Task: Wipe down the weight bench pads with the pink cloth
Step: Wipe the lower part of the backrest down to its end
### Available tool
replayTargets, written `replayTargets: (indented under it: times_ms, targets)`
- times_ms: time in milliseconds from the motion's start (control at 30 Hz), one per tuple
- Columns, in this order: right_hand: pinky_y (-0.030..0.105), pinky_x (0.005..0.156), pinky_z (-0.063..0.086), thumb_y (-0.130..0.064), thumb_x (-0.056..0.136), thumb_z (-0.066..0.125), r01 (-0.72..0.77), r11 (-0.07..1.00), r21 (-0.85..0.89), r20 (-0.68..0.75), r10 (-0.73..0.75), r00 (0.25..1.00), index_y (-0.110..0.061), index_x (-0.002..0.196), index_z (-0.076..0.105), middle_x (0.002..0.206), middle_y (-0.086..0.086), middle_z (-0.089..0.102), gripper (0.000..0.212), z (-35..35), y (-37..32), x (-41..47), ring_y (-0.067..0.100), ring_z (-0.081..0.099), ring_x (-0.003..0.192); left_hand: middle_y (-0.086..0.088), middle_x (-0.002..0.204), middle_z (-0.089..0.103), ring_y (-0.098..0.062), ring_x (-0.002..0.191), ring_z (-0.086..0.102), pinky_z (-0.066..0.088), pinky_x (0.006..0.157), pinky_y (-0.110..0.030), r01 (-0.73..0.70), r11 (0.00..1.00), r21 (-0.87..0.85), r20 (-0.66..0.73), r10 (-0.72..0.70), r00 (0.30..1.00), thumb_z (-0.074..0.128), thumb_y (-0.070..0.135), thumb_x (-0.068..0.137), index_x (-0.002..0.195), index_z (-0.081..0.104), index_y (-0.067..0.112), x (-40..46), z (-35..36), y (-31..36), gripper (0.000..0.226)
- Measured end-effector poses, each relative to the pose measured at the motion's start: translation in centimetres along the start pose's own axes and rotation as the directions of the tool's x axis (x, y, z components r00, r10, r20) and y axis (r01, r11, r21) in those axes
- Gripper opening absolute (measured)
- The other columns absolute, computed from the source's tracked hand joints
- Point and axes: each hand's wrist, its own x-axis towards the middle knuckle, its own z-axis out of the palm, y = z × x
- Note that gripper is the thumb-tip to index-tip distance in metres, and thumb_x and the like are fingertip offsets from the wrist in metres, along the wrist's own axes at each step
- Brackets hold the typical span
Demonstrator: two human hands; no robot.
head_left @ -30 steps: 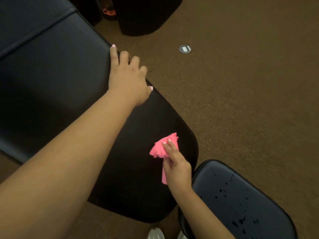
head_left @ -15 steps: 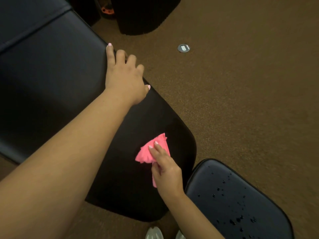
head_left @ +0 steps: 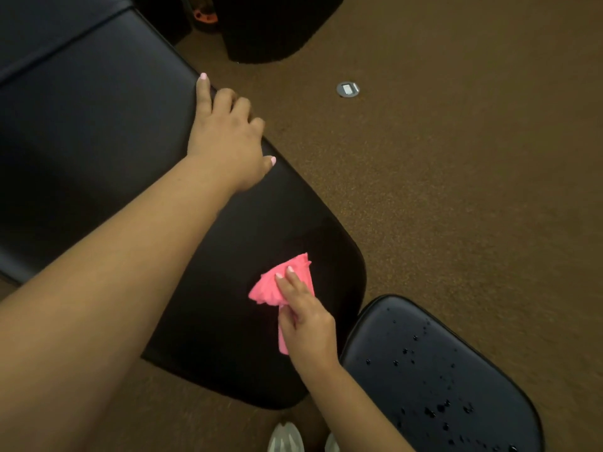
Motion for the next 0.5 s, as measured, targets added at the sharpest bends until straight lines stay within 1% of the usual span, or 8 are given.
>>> replayTargets:
  times_ms: [67,133,233,300,400,500]
  targets:
    - [0.019,0.107,0.034,-0.004,0.084,0.060,-0.014,1.000,-0.009,0.040,0.014,0.999,-0.034,0.131,0.046,0.136,-0.024,0.035,0.057,-0.7,1.5,-0.2,0.005,0.045,0.126,-0.011,0.154,0.029,-0.033,0.147,0.010,-0.007,0.113,-0.061,0.010,0.996,-0.087,0.008,-0.010,1.000,0.039,0.059,0.093,0.149,0.032,0.021,-0.4,-0.5,0.3,0.069]
    - [0.021,0.106,0.036,-0.005,0.086,0.058,-0.094,0.996,-0.002,0.045,0.094,0.995,-0.035,0.130,0.048,0.136,-0.025,0.036,0.054,-1.5,2.4,0.3,0.002,0.046,0.124,-0.011,0.158,0.020,-0.032,0.148,0.001,-0.009,0.111,-0.064,0.034,0.984,-0.174,-0.003,-0.035,0.999,0.042,0.055,0.094,0.151,0.025,0.020,-1.2,-1.1,0.8,0.070]
    - [0.024,0.106,0.037,-0.007,0.088,0.057,-0.218,0.974,0.069,-0.043,0.221,0.974,-0.033,0.131,0.047,0.138,-0.014,0.046,0.050,-1.6,1.8,2.0,0.005,0.049,0.122,-0.011,0.158,0.021,-0.031,0.149,-0.001,-0.011,0.110,-0.065,0.070,0.950,-0.305,-0.116,-0.110,0.987,0.049,0.046,0.093,0.148,0.033,0.018,-3.2,-1.5,0.8,0.063]
    - [0.025,0.105,0.039,-0.009,0.089,0.056,-0.230,0.966,0.120,-0.086,0.241,0.967,-0.030,0.131,0.049,0.138,-0.011,0.049,0.048,-1.0,0.5,2.8,0.005,0.051,0.119,-0.011,0.156,0.026,-0.031,0.149,0.001,-0.011,0.110,-0.064,0.093,0.911,-0.401,-0.184,-0.180,0.966,0.053,0.039,0.092,0.143,0.042,0.017,-4.9,-1.2,0.7,0.056]
    - [0.019,0.108,0.032,-0.005,0.088,0.057,-0.110,0.987,0.114,-0.080,0.119,0.990,-0.031,0.131,0.048,0.140,-0.014,0.044,0.051,0.1,-1.1,2.4,0.000,0.042,0.126,-0.010,0.152,0.034,-0.031,0.149,0.006,-0.009,0.110,-0.065,0.112,0.857,-0.502,-0.271,-0.279,0.921,0.056,0.029,0.090,0.133,0.053,0.015,-7.4,-0.3,0.6,0.045]
    - [0.019,0.109,0.028,-0.004,0.086,0.059,0.026,0.999,0.032,-0.015,-0.026,1.000,-0.035,0.131,0.044,0.139,-0.020,0.037,0.056,0.6,-0.9,0.3,0.000,0.035,0.130,-0.010,0.151,0.034,-0.034,0.148,0.006,-0.010,0.109,-0.064,0.157,0.810,-0.566,-0.295,-0.376,0.879,0.056,0.023,0.087,0.124,0.057,0.016,-9.9,1.0,0.8,0.037]
